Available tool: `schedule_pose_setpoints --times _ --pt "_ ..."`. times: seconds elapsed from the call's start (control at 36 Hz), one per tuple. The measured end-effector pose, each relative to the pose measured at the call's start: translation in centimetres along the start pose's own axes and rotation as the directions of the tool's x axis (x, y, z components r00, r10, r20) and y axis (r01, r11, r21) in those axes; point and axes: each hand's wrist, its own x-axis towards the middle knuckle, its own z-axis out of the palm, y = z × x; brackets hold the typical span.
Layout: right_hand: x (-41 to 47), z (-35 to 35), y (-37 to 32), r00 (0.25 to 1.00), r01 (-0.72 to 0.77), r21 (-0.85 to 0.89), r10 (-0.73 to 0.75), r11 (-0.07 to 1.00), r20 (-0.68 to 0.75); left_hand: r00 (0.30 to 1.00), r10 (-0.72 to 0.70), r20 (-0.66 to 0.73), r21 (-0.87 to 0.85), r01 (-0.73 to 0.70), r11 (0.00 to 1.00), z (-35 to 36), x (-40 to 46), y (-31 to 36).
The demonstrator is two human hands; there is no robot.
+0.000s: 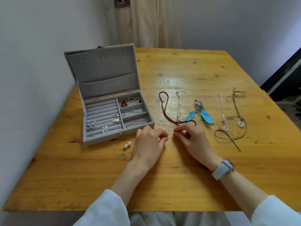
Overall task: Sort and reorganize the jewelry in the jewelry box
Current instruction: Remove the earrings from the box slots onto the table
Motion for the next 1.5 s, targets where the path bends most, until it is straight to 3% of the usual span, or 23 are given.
schedule_pose_setpoints --times 0.17,0.33,0.61,1.0,1.19,1.33,1.5 --pt "-0.1 0.7 0.3 0.999 0.051 -0.16 -0.049 0.986 0.017 0.994 0.097 -0.042 0.118 -0.092 0.989 0.5 0.0 0.2" --pt "0.2 1.0 0.1 1.0 0.016 -0.209 -0.011 0.978 0.027 0.991 0.11 -0.069 0.181 -0.096 0.979 0.5 0.4 -0.1" --pt "0.6 2.2 -0.9 0.996 -0.071 -0.211 0.06 0.975 -0.059 0.988 0.105 -0.114 0.162 -0.086 0.983 0.6 -0.1 -0.5" --pt "-0.3 1.6 -1.8 0.997 -0.071 -0.087 0.07 0.994 -0.024 0.967 0.072 -0.245 0.109 -0.047 0.993 -1.2 -2.4 -3.1" --pt "1.8 2.3 -3.8 0.999 -0.02 -0.038 0.019 0.999 -0.027 0.939 -0.002 -0.343 0.123 0.047 0.991 -4.4 -2.8 -6.0" --pt "4.6 4.4 -6.9 0.992 0.116 -0.03 -0.114 0.993 0.048 0.888 -0.125 -0.442 0.187 0.228 0.955 -7.7 -2.6 -9.4" --pt "8.0 9.3 -10.5 0.951 0.266 -0.06 -0.251 0.962 0.182 0.873 -0.305 -0.38 0.189 0.396 0.898 -10.5 -1.7 -13.6"
